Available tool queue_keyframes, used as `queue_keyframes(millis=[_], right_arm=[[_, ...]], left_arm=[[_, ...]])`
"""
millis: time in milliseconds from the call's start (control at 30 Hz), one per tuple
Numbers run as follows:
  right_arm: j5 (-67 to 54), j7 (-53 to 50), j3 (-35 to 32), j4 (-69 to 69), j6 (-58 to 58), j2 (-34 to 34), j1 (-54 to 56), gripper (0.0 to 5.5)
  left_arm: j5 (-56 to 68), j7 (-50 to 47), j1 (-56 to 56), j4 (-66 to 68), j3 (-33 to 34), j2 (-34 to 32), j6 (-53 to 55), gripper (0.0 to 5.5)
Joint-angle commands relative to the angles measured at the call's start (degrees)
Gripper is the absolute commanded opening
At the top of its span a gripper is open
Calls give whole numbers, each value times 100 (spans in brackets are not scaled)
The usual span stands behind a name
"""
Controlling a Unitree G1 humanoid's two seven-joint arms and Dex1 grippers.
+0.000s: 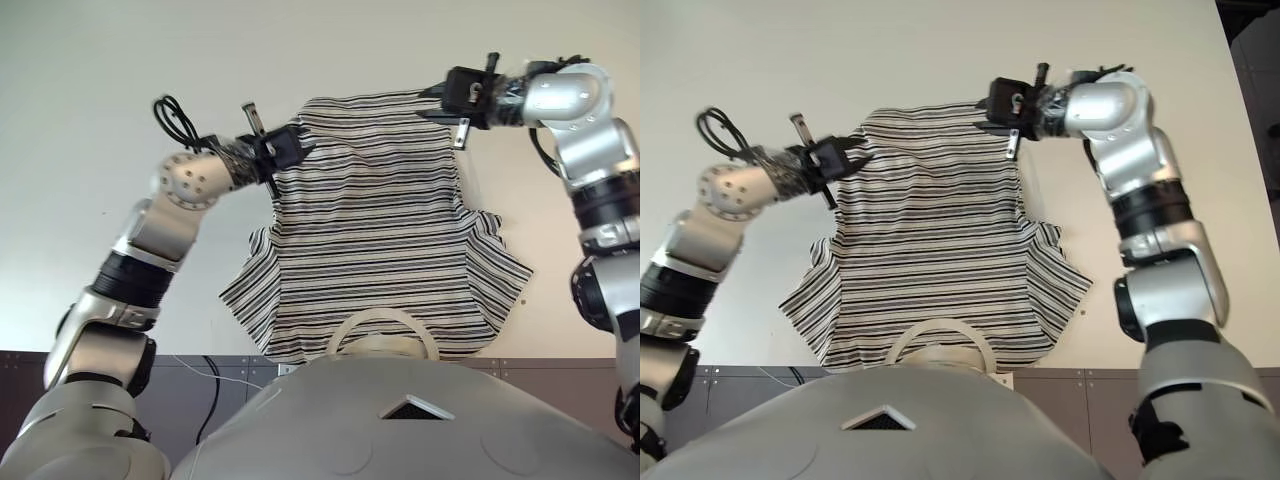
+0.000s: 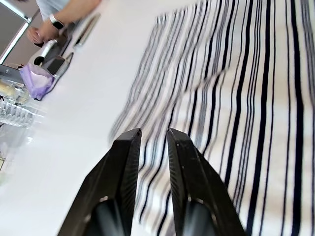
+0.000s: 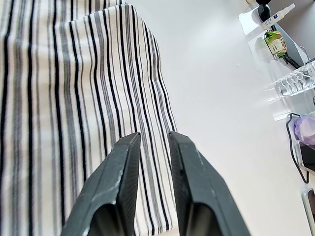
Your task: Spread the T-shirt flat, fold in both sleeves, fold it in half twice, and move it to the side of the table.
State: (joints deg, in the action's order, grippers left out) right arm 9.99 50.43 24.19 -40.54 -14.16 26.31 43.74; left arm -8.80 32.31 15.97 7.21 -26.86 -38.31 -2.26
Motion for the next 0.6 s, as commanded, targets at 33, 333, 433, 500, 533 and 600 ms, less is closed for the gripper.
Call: queue_keyframes(millis=[33,333,433,500,533,600], right_arm=[[834,-1043,377,-2126,-576,-690,761,104],[1390,-423,613,-3021,-1529,-33,147,104],[1421,-127,633,-2834,-1713,255,-32,104],[1541,124,742,-2611,-1832,512,-163,104],[1410,414,686,-2337,-1843,655,-243,104],[722,1040,328,-1511,-1643,747,-271,104]], left_arm=[[-1014,-251,319,1008,-467,218,-847,96],[-577,823,-659,-257,-446,56,-1490,96],[-1024,741,-829,-176,-453,-43,-1549,96],[-1133,767,-897,-117,-443,-69,-1564,96],[-1092,809,-938,-158,-423,-49,-1534,96],[-1035,847,-1008,-198,-405,-7,-1512,96]])
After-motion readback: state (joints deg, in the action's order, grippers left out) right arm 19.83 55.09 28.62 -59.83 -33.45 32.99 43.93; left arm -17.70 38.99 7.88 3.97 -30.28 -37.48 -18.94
